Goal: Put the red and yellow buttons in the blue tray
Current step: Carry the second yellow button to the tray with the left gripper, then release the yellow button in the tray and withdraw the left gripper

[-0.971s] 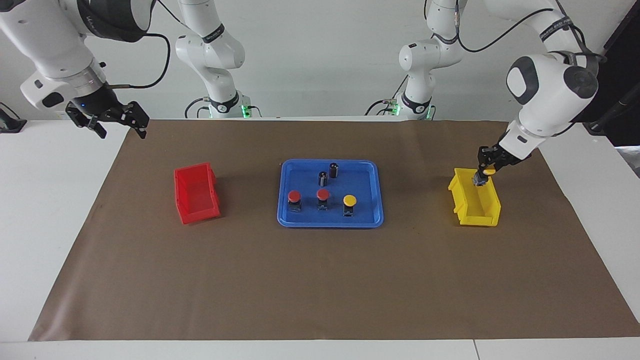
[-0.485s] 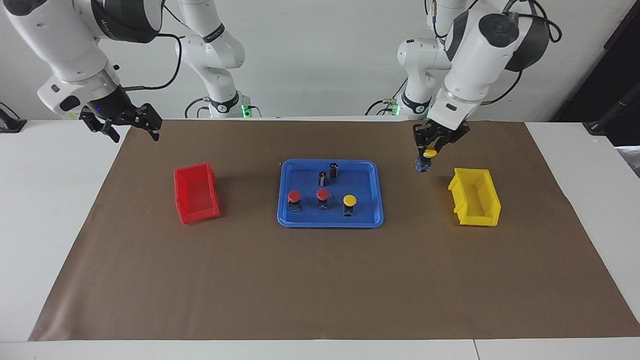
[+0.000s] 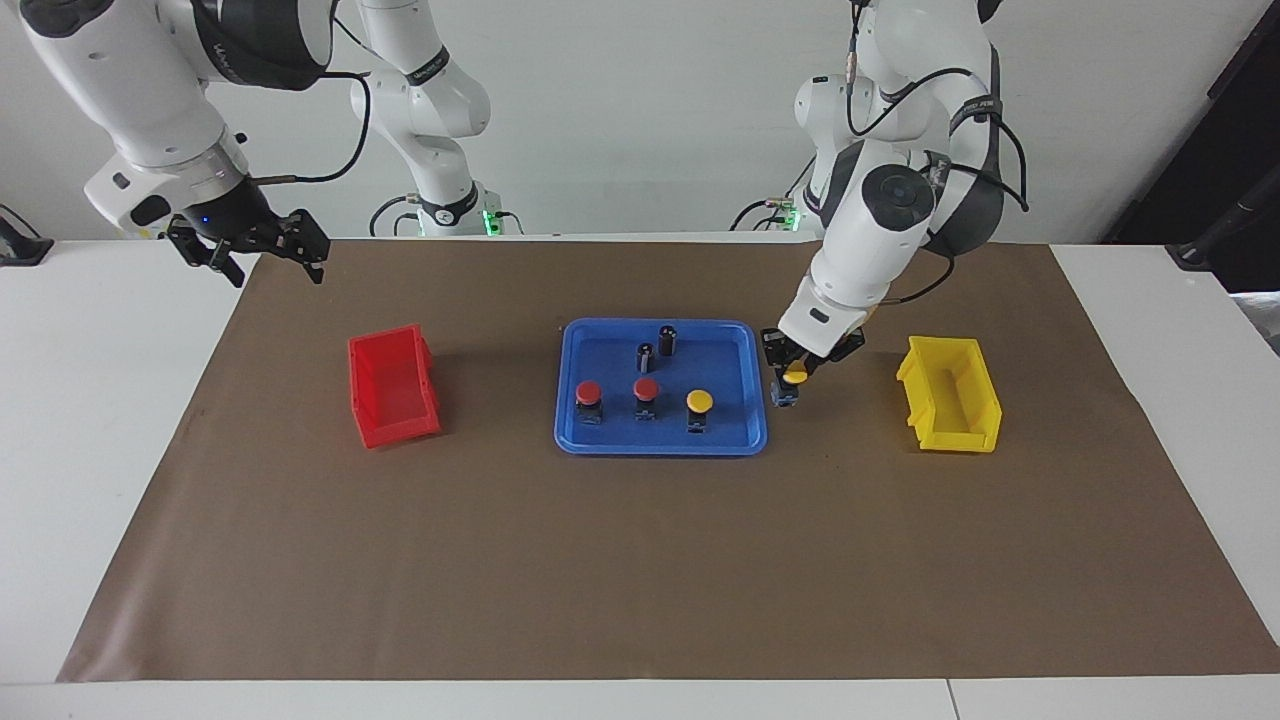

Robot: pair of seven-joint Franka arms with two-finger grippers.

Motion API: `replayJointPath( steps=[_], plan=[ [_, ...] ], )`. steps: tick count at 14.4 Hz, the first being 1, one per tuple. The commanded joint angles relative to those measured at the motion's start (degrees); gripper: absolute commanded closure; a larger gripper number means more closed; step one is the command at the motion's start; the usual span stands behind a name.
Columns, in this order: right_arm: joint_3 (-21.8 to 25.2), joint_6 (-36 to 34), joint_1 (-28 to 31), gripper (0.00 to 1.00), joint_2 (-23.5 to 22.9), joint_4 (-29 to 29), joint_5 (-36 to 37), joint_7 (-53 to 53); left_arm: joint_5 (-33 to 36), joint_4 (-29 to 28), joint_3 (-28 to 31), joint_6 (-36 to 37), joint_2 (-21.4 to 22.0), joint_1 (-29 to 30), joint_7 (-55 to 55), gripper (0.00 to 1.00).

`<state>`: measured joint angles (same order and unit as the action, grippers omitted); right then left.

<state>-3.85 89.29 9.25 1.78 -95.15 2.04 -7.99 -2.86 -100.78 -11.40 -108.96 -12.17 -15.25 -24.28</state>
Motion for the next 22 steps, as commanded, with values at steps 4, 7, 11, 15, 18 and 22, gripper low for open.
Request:
replayJointPath(
  steps=[4, 7, 11, 15, 18, 22],
  plan=[
    [-0.19, 0.80, -0.02, 0.00, 1.38, -1.44, 1.12, 0.61, 0.66, 1.90, 0.77, -1.52, -2.59, -4.17, -0.68, 0.93],
    [-0.19, 0.71, 0.07, 0.00, 1.47, -1.53, 1.12, 0.61, 0.57, 1.73, 0.77, -2.39, -3.30, -5.40, -0.68, 0.93],
    [-0.19, 0.71, 0.07, 0.00, 1.47, -1.53, 1.03, 0.61, 0.48, 1.73, 0.86, -5.56, -6.36, -5.93, -0.86, 0.93],
    [-0.19, 0.71, 0.16, 0.00, 1.47, -1.53, 1.03, 0.52, 0.57, 1.82, 0.86, -7.76, -8.65, -6.46, -1.82, 0.92],
    [-0.19, 0.80, 0.16, 0.00, 1.38, -1.53, 1.03, 0.61, 0.57, 1.82, 0.86, -7.85, -8.75, -6.37, -1.82, 0.92],
    [-0.19, 0.71, 0.16, 0.00, 1.47, -1.53, 0.95, 0.61, 0.57, 1.64, 0.86, -7.94, -8.75, -6.37, -2.17, 0.69]
  ],
)
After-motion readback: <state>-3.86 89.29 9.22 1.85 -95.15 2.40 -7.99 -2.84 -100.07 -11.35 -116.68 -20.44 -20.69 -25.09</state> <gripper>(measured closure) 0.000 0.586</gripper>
